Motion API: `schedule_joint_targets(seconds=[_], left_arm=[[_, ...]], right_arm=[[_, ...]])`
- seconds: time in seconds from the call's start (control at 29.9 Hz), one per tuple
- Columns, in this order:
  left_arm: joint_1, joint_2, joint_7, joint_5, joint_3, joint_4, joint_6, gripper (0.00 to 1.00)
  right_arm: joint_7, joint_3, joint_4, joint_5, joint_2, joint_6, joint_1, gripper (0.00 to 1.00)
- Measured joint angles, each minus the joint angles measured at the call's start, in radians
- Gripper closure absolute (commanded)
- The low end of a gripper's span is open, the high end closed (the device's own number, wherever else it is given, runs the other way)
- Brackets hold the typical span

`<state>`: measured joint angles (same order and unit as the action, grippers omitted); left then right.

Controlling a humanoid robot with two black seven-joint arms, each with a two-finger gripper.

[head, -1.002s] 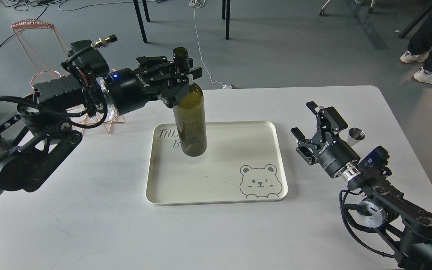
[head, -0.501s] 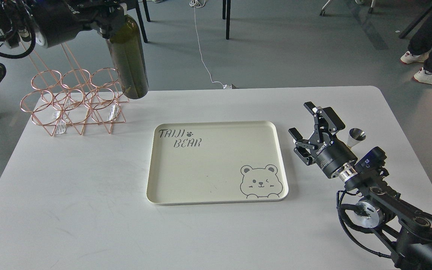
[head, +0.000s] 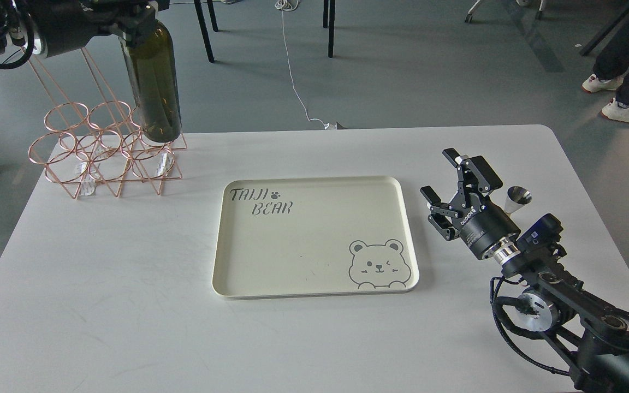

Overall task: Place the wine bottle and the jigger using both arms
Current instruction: 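Carry the bottle with the left gripper over the wire wine rack, then lower the bottle into a slot of the wire wine rack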

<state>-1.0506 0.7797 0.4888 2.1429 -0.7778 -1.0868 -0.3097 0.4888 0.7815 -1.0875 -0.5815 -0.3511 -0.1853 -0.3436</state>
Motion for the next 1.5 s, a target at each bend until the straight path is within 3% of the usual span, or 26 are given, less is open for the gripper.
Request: schedule_joint_targets(seconds=[0.6, 1.5], left_arm=[[0.000, 0.035, 0.000, 0.002, 0.000, 0.003, -0.012, 0.95], [0.035, 0.072, 0.000, -0.072, 0.019, 0.017, -0.016, 0.94]], right_arm=[[0.000, -0.001, 0.000, 0.000, 0.000, 0.006, 0.000, 0.01], [0.000, -0.001, 0.000, -0.001, 0.006, 0.014, 0.000, 0.01]])
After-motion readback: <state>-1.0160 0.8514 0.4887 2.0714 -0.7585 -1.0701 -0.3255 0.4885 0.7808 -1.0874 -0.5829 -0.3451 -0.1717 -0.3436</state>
